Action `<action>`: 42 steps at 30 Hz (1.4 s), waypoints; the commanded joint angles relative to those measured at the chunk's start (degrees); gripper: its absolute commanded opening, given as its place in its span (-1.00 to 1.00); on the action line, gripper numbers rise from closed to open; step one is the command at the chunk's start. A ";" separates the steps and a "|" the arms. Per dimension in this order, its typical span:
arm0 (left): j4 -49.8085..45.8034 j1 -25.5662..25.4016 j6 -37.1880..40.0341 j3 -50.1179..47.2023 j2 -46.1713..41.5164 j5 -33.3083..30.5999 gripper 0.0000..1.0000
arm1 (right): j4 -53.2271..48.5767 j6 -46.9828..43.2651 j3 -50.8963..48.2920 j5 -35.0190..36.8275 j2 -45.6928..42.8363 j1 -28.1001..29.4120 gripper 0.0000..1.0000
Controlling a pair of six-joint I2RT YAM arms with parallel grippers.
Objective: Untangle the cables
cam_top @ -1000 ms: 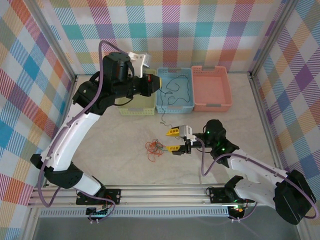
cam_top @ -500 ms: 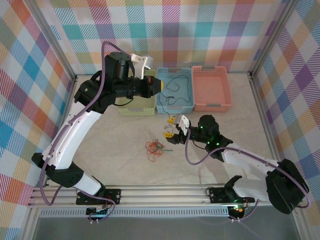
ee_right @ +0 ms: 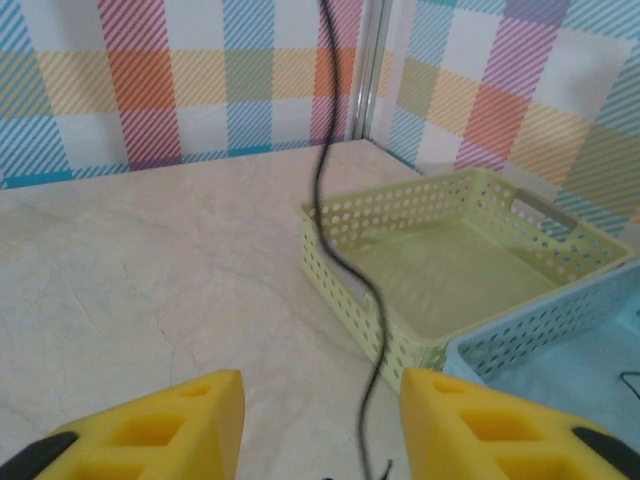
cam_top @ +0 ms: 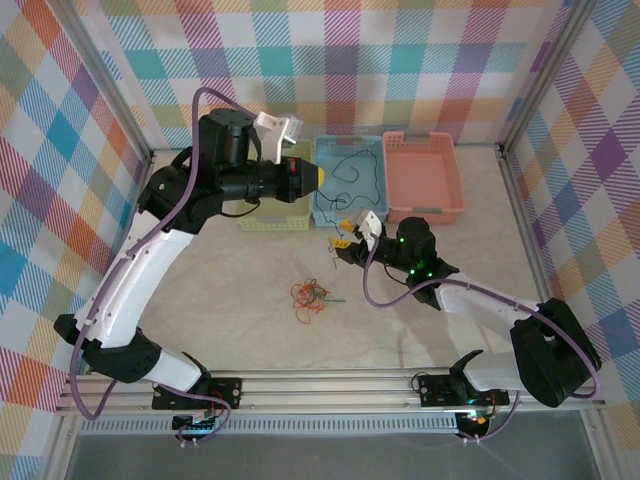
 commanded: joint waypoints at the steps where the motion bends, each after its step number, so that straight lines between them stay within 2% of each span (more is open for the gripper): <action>1: 0.39 0.34 0.57 -0.87 -1.30 1.48 -1.00 | 4.81 0.70 0.21 -6.06 -0.71 -1.01 -0.15; 2: 0.39 0.34 0.59 -0.88 -1.32 1.55 -1.00 | 4.73 0.80 0.37 -6.34 -0.43 -1.04 -0.14; 6: 0.33 0.39 0.55 -0.97 -1.31 1.84 -1.00 | 0.56 0.05 3.11 -3.93 1.40 -1.00 0.15; 10: 0.33 0.34 0.55 -1.19 -1.69 2.00 -1.00 | -0.23 -0.34 4.80 -5.49 3.77 -1.00 0.17; 13: 0.23 0.34 0.63 -1.19 -1.74 1.93 -1.00 | -1.73 -0.17 6.47 -9.24 5.69 -1.00 0.12; 16: 0.17 0.34 0.56 -1.19 -1.64 2.15 -1.00 | -1.47 0.49 7.26 -10.23 7.15 -1.00 -0.01; 19: 0.10 0.34 0.67 -1.48 -1.84 2.17 -1.00 | -1.51 1.10 7.87 -7.97 7.46 -1.01 -0.23; 24: 0.89 0.34 0.71 -3.39 -3.23 2.17 -1.00 | -1.51 2.41 9.12 -8.16 6.89 -1.08 -0.55; 26: 1.28 0.34 0.63 -4.66 -4.03 2.29 -1.00 | -1.41 3.27 9.77 -6.99 6.46 -1.23 -0.73; 28: 1.55 0.34 0.73 -6.26 -5.01 2.09 -1.00 | -2.01 3.89 10.63 -5.02 5.69 -1.44 -1.00; 32: 2.62 0.34 1.01 -13.64 -9.92 -0.57 -0.97 | -4.08 5.37 13.15 -0.21 3.54 -2.78 -1.00; 33: 3.58 0.34 0.95 -16.17 -11.47 -1.06 -0.84 | -4.01 6.05 13.90 0.29 3.18 -3.38 -1.00; 34: 4.70 0.34 0.74 -19.46 -13.36 -1.62 -0.61 | -4.32 6.59 15.09 0.67 2.85 -4.11 -1.00; 38: 6.25 0.39 0.08 -27.87 -18.73 -2.81 0.06 | -8.15 8.67 22.31 2.61 3.79 -6.20 -1.00; 41: 5.51 0.34 0.52 -33.05 -22.44 -5.36 0.45 | -11.99 7.86 28.93 4.24 5.87 -7.04 -1.00; 42: 4.99 0.34 0.78 -34.45 -23.62 -6.73 0.51 | -12.55 7.58 30.76 4.76 6.64 -7.27 -1.00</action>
